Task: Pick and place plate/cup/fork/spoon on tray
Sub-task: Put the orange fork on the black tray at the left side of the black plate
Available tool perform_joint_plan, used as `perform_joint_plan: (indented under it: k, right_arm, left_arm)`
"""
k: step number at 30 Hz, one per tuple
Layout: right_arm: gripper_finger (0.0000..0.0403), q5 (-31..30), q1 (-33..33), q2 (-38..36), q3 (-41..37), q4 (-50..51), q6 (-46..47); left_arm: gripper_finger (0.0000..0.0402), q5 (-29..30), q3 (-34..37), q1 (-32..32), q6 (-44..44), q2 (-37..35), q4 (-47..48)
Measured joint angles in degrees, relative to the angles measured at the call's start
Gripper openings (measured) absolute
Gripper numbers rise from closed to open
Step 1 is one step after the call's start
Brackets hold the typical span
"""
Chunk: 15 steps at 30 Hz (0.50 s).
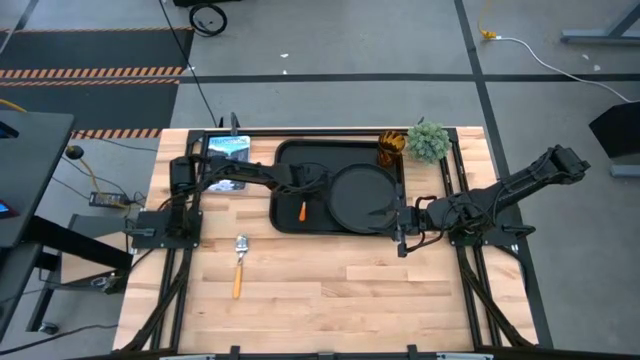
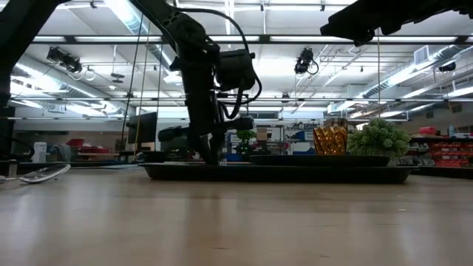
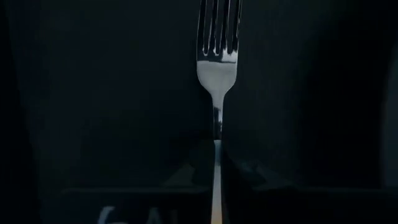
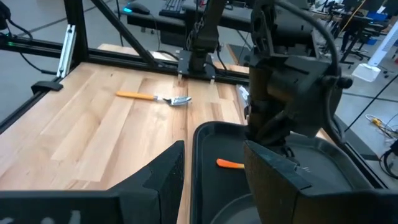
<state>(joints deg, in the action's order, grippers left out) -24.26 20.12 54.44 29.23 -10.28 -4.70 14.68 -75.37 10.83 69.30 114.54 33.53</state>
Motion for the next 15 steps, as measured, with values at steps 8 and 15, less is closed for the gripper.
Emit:
perform_joint_plan:
  k: [8, 15]
  right_arm:
    - [0.0171, 0.3, 0.0, 0.0, 0.0, -0.3, 0.2]
    - [0.0171, 0.4, 0.1, 0.0, 0.0, -0.3, 0.2]
  left_arm:
    - [0.0054, 0.7, 0.0, -0.1, -0.1, 0.0, -0.2]
    - [0.0101, 1.7, 0.0, -0.1, -1.4, -0.7, 0.9]
